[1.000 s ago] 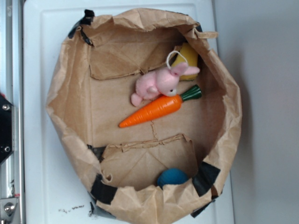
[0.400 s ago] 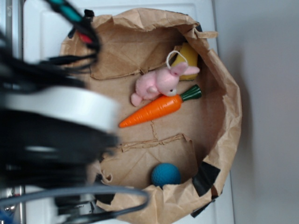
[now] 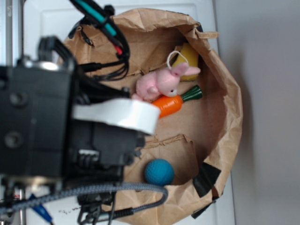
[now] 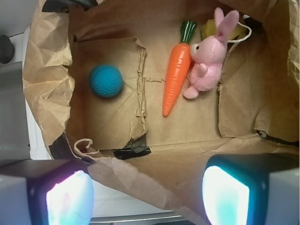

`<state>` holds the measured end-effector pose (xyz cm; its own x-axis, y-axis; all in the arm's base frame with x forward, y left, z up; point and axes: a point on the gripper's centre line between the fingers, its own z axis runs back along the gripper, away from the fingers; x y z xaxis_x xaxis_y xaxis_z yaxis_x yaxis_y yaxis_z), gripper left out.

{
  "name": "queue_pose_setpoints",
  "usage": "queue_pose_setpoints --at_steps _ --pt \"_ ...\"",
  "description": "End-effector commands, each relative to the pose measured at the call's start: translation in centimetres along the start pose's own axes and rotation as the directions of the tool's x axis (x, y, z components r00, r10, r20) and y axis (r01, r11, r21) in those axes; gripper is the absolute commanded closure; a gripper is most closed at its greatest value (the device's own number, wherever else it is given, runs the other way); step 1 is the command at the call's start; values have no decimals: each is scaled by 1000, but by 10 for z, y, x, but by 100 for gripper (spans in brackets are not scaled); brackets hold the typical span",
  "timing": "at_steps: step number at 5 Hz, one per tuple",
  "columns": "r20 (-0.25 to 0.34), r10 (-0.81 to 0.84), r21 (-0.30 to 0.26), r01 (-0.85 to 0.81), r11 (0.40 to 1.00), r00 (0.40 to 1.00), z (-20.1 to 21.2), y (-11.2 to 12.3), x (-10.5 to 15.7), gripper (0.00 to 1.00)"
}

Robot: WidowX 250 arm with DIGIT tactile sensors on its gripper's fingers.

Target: Grab the blue ball.

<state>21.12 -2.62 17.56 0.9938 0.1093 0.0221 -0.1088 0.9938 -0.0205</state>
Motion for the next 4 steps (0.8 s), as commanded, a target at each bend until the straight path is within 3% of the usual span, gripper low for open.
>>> queue_pose_setpoints --at_steps 1,4 --pt "54 12 -9 -12 1000 998 13 4 7 0" --pt "124 135 20 -138 990 983 -46 32 22 0"
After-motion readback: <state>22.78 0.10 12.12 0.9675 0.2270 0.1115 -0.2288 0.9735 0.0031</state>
